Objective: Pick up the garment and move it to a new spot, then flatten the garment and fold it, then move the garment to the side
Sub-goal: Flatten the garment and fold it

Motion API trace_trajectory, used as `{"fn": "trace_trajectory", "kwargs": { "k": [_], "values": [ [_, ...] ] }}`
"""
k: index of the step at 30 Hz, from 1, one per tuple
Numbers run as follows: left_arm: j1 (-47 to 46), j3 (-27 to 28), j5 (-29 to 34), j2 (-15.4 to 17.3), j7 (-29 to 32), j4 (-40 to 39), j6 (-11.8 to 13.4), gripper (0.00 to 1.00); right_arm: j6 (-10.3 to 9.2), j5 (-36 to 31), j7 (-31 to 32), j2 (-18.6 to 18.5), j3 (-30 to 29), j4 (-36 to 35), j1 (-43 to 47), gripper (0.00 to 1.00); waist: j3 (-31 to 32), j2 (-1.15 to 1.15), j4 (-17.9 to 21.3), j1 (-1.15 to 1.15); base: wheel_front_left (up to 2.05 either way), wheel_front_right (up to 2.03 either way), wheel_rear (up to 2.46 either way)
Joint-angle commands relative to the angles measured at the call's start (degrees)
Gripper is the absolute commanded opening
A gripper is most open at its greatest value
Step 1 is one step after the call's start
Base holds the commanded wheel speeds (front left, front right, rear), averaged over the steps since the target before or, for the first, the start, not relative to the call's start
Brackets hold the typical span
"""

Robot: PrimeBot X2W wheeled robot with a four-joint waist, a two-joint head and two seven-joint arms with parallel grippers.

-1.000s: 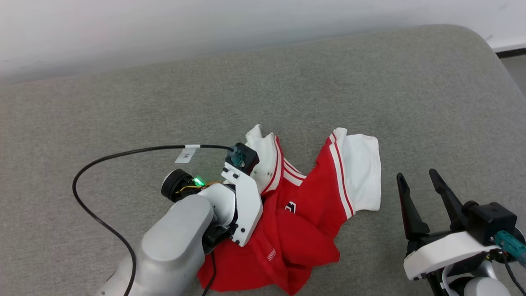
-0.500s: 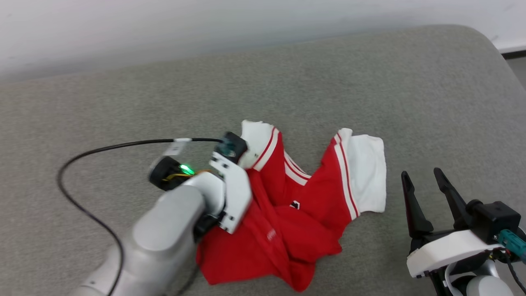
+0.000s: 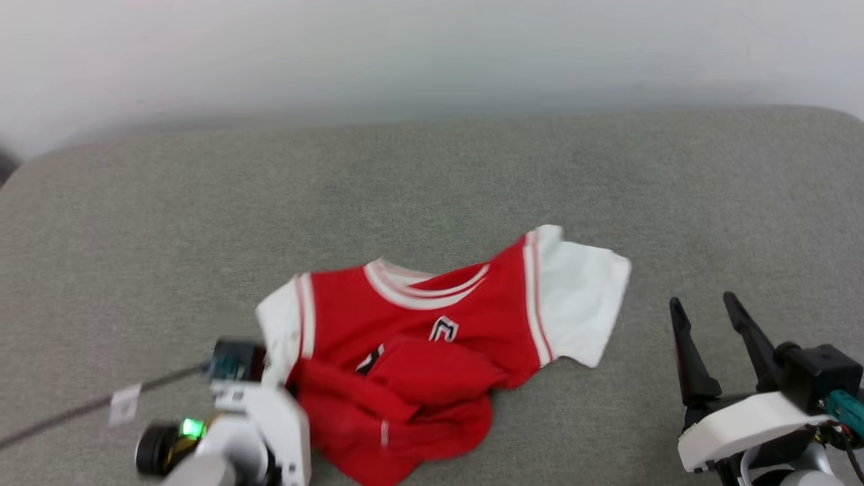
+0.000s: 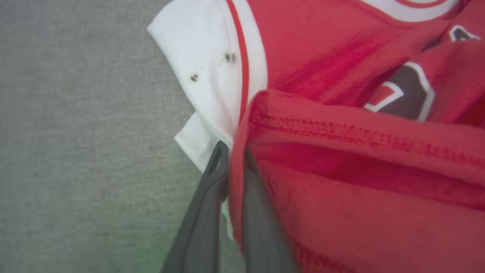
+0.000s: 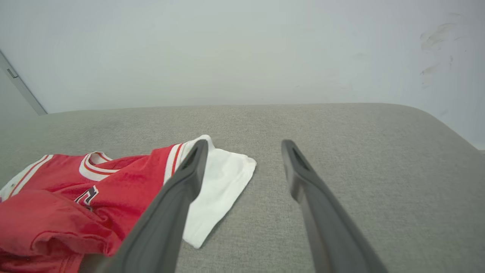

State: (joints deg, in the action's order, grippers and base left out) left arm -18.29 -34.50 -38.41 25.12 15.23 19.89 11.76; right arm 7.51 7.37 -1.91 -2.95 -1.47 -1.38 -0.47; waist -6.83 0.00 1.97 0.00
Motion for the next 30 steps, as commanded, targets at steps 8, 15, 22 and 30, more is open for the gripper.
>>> {"fn": "trace_trajectory", "kwargs": {
  "k": [8, 15, 22, 30],
  "values": [
    [13.90, 1.76, -4.09, -1.09, -3.47, -7.61, 4.50, 1.00, -0.04, -1.01, 1.32, 0.12, -0.98, -1.43, 2.06, 1.00, 2.74, 0.00, -1.89, 0.00, 0.00, 0.00, 0.00],
    [11.74, 0.99, -1.27, -1.63, -8.03, -11.72, 4.05, 1.00, -0.04, -1.37, 2.37, 0.12, -0.47, -1.77, 3.33, 1.00, 6.25, 0.00, -2.18, 0.00, 0.00, 0.00, 0.00],
    [10.39, 1.37, 0.72, -0.19, -9.63, -17.07, 4.61, 1.00, -0.04, -1.01, 2.86, 0.11, -0.53, -2.49, 4.70, 1.00, 8.22, 0.00, -2.01, 0.00, 0.00, 0.00, 0.00],
    [10.92, 6.44, 2.70, 0.30, -19.54, -22.45, 7.31, 1.00, -0.04, -1.48, 3.28, 0.12, -1.11, -3.23, 5.38, 1.00, 9.03, 0.00, -2.04, 0.00, 0.00, 0.00, 0.00]
  ]
}}
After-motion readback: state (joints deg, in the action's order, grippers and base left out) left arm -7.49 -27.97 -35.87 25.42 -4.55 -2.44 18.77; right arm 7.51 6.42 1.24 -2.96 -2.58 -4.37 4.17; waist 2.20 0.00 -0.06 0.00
